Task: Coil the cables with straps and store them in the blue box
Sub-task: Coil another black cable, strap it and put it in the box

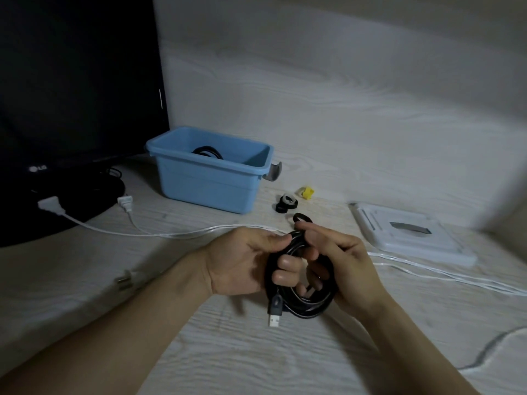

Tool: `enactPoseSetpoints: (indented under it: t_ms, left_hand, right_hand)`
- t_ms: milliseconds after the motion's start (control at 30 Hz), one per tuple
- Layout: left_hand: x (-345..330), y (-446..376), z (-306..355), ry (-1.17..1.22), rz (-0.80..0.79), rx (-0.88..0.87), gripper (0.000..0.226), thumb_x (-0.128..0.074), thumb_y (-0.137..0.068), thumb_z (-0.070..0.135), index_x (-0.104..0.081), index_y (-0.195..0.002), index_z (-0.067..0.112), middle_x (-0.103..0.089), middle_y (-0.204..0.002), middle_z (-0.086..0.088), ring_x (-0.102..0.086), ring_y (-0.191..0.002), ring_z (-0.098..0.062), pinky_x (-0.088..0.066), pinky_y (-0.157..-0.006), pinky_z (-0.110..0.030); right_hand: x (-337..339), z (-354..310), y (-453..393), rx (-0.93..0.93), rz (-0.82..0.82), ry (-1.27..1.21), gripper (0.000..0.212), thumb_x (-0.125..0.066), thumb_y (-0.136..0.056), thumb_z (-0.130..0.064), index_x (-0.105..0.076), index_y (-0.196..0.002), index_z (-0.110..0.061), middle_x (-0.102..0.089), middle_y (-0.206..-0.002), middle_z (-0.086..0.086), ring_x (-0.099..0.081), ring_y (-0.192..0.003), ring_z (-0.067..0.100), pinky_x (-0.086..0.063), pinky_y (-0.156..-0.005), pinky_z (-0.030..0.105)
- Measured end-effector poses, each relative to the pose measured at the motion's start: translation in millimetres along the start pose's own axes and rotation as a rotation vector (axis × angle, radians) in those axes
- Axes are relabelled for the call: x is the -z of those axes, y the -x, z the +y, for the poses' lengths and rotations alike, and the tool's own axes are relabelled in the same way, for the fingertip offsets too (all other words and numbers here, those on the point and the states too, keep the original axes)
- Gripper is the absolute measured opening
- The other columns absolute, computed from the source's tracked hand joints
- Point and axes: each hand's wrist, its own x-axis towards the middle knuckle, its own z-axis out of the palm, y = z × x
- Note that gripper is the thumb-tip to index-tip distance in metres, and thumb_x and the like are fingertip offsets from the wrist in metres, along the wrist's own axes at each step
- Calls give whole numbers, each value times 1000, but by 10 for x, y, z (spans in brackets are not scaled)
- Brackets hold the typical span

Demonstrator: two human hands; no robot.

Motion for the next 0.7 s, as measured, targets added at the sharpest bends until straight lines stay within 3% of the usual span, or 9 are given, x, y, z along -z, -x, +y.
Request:
enactPoseSetpoints:
  t_ms: [100, 167, 233, 300, 400, 467, 567, 633, 700]
  left_hand:
    - [-99, -105, -29, 42, 242, 58, 32, -44, -87, 30, -60, -78, 4, -32, -48, 3, -29, -42, -13, -44, -63, -33]
    - [-164, -166, -74, -5, 447, 32, 39, -45, -88, 36, -52, -59, 12, -23, -41, 5, -17, -35, -12, -36, -49, -26]
    - [-190, -212, -102, -52, 583, 3, 48, -45, -94, 40, -44, -50, 19, -20, -39, 6, -13, -34, -11, -31, -43, -24]
    - [-180, -216, -74, -50, 703, -31, 52, -46, -96, 39, -39, -48, 21, -20, -40, 6, -12, -34, -11, -29, -41, -22]
    - [-88, -169, 46, -7, 828, -116, 52, -45, -97, 33, -34, -48, 22, -18, -41, 6, -11, -35, -12, -28, -39, -19]
    - [11, -120, 124, 43, 879, -171, 49, -43, -97, 31, -32, -50, 22, -17, -41, 6, -9, -35, -11, -28, -39, -18]
    - [161, -78, 178, 163, 926, -253, 45, -42, -95, 25, -32, -52, 23, -18, -42, 8, -10, -32, -11, -26, -38, -19]
    - [220, -80, 197, 265, 952, -306, 45, -43, -94, 23, -32, -51, 22, -20, -40, 8, -12, -30, -10, -25, -37, -18]
    - [239, -90, 183, 344, 973, -322, 45, -45, -94, 23, -32, -50, 22, -21, -39, 8, -13, -29, -10, -24, -37, -17]
  right_hand:
    - [-26, 56, -47, 20, 87, 156, 15, -64, -90, -8, -79, -89, -8, -53, -55, 4, -36, -35, 10, -31, -36, 20]
    - [-32, 96, -71, 21, 127, 228, 24, -61, -95, -14, -74, -81, 0, -50, -56, 9, -35, -38, 13, -30, -40, 23]
    - [-42, 108, -67, 27, 122, 285, 40, -55, -98, -28, -69, -77, 2, -51, -62, 16, -42, -46, 20, -35, -44, 28]
    - [-30, 123, -64, 80, 105, 395, 39, -49, -100, -35, -72, -83, -9, -60, -69, 17, -54, -58, 21, -45, -54, 29]
    - [86, 173, -113, 220, 163, 586, 16, -55, -100, -27, -70, -102, -24, -72, -87, -3, -66, -81, 11, -53, -72, 26]
    - [174, 175, -168, 246, 257, 685, 12, -62, -96, -15, -69, -103, -23, -68, -85, -9, -64, -78, 5, -51, -69, 19]
    - [234, 129, -331, 262, 343, 903, 15, -64, -91, -6, -72, -95, -18, -67, -86, -4, -62, -72, 0, -43, -60, 6]
    - [230, 72, -588, 257, 279, 1135, 14, -65, -89, -9, -73, -98, -16, -69, -91, 0, -62, -72, 3, -40, -61, 3]
    - [238, 36, -920, 170, 142, 1322, 19, -65, -88, -14, -73, -106, -12, -70, -102, 6, -65, -87, 18, -40, -69, 12]
